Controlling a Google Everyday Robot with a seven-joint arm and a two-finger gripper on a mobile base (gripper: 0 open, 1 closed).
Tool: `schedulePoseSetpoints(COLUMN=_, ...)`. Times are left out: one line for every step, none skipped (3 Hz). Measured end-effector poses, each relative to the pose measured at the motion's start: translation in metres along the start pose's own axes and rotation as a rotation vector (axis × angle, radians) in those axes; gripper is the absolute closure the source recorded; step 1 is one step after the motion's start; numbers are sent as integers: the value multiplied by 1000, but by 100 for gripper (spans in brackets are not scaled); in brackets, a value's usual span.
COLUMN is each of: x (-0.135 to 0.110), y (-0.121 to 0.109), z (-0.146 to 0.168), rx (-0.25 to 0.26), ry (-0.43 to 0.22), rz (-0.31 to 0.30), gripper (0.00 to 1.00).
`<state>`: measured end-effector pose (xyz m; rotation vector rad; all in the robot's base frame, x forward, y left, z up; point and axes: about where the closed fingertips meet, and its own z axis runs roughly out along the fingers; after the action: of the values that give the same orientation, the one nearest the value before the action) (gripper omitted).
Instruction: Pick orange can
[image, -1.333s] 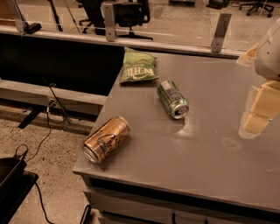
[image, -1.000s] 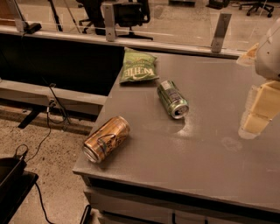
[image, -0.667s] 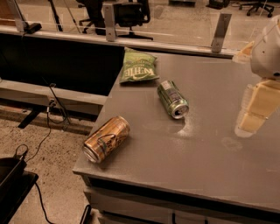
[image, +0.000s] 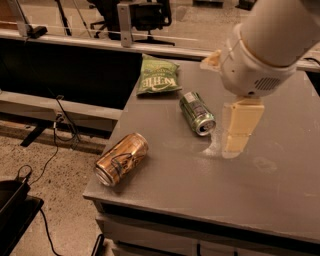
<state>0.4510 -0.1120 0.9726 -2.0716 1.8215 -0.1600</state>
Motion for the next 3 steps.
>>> schedulePoseSetpoints(x=-47, y=8, z=25, rx=-52, ry=-1, rz=-216, gripper=0)
schedulePoseSetpoints(x=-85, y=18, z=54, rx=-121, ry=-3, rz=-401, gripper=0)
schedulePoseSetpoints(x=-111, y=26, z=82, rx=-211, ry=-28, rz=-517, gripper=0)
